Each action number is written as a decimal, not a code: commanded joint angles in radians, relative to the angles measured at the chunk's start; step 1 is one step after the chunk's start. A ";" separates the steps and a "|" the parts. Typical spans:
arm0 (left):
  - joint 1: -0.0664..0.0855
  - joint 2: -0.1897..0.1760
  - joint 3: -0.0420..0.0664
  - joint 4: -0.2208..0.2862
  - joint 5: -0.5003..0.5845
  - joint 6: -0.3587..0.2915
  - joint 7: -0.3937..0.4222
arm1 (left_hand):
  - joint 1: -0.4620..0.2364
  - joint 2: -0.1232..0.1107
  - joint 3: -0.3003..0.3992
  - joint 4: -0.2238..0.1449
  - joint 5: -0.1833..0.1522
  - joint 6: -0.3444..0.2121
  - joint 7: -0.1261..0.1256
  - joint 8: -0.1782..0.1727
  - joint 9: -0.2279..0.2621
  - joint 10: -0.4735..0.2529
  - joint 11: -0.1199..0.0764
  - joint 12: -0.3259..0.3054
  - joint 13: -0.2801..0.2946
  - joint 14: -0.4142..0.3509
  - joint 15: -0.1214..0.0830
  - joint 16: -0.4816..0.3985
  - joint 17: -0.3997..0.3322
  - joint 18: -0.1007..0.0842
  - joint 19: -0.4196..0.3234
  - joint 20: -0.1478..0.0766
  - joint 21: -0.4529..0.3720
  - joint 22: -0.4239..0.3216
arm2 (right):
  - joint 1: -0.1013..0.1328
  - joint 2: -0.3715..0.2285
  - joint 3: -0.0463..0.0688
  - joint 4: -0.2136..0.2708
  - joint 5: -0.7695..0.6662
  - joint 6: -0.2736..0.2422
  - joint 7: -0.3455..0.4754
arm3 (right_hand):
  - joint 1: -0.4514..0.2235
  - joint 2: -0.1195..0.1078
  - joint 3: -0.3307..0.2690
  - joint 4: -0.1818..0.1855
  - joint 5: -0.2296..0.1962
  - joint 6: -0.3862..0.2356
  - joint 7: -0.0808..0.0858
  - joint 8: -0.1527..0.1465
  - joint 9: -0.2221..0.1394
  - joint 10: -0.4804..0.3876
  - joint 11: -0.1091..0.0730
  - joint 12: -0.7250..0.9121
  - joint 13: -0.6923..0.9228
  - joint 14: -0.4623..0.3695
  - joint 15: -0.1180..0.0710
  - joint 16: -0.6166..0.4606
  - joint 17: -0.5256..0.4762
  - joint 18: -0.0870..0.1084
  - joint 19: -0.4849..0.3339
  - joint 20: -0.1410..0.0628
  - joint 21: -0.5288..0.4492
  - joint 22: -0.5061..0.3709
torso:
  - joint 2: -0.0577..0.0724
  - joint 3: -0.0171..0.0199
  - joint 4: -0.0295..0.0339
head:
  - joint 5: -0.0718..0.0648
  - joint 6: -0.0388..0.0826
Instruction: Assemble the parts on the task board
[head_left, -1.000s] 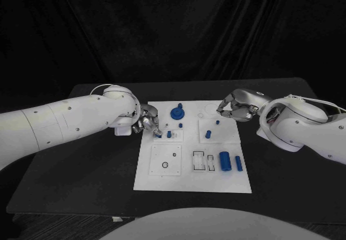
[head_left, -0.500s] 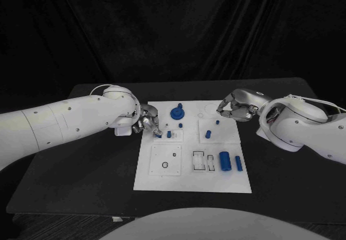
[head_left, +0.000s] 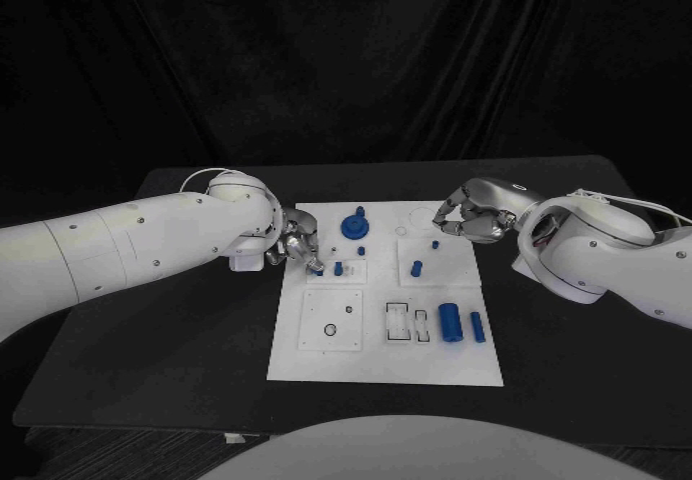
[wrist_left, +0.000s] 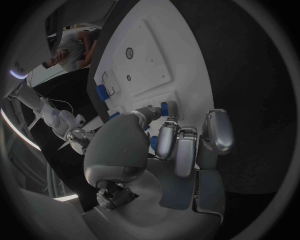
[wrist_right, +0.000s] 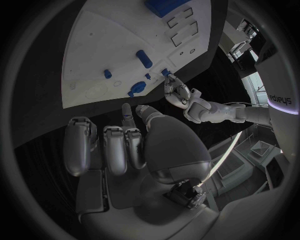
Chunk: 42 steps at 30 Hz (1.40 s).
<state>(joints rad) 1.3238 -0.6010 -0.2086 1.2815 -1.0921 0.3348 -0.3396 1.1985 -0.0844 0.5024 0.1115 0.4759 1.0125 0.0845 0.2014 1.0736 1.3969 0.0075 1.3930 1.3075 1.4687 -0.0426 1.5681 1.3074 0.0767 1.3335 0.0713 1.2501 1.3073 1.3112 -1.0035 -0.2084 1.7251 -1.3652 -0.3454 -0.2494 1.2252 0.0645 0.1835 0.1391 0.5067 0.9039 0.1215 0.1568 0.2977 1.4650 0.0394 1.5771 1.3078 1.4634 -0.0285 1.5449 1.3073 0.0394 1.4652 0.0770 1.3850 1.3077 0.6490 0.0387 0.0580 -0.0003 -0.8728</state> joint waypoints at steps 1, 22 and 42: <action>-0.008 -0.002 -0.004 -0.001 -0.034 0.007 0.000 | -0.002 0.011 0.126 -0.133 0.002 0.001 -0.006 0.003 0.001 -0.003 0.003 -0.001 0.127 0.102 0.007 0.003 0.263 0.005 -0.006 0.003 -0.004 0.155 | -0.003 0.001 0.001 0.000 -0.002 -0.002 -0.009 | 0.011 -0.002 0.005 0.000 0.006 0.006 -0.001 -0.005 -0.001 0.106 0.000 -0.006 0.263 0.087 -0.001 -0.004 0.168 0.008 0.013 0.002 -0.005 0.200 | 0.000 0.0000 0.0000 | 0.000 0.000; -0.021 0.004 -0.004 0.001 -0.035 0.006 0.000 | -0.030 0.023 0.086 -0.120 -0.058 -0.014 -0.009 0.012 0.008 -0.008 0.004 -0.005 0.123 0.102 0.011 0.003 0.263 0.006 -0.011 0.007 -0.011 0.152 | -0.012 -0.002 0.001 0.000 -0.002 0.003 -0.011 | 0.010 -0.002 0.007 -0.002 0.007 0.007 -0.001 -0.005 -0.001 0.106 0.000 -0.006 0.263 0.087 -0.001 -0.005 0.166 0.008 0.012 0.002 -0.008 0.199 | 0.000 0.0000 0.0000 | -0.001 0.000; -0.023 0.000 -0.004 0.003 -0.035 -0.003 0.001 | -0.223 0.077 -0.183 0.130 -0.317 -0.021 -0.008 0.007 -0.046 -0.019 0.010 0.002 0.126 0.102 0.017 0.003 0.263 0.008 -0.014 0.015 -0.032 0.151 | -0.014 0.000 0.001 -0.002 0.004 0.008 -0.012 | 0.010 -0.003 0.008 -0.003 0.007 0.007 -0.001 -0.005 -0.002 0.106 0.000 -0.006 0.263 0.087 -0.001 -0.005 0.165 0.009 0.011 0.002 -0.010 0.198 | 0.000 0.0000 0.0002 | 0.001 0.000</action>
<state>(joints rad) 1.3133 -0.6027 -0.2053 1.2829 -1.1177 0.3145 -0.3384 0.9845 -0.0054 0.3200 0.2331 0.1626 0.9894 0.0715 0.1996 1.0259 1.3793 0.0150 1.3930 1.3074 1.4651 -0.0318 1.5681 1.3073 0.0767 1.3227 0.0821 1.2215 1.3073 1.3003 -1.0033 -0.2084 1.7233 -1.3645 -0.3408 -0.2498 1.2252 0.0645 0.1863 0.1364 0.5105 0.9039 0.1215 0.1568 0.2978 1.4650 0.0395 1.5771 1.3078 1.4633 -0.0285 1.5449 1.3073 0.0394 1.4652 0.0770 1.3805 1.3077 0.6491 0.0387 0.0579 0.0006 -0.8728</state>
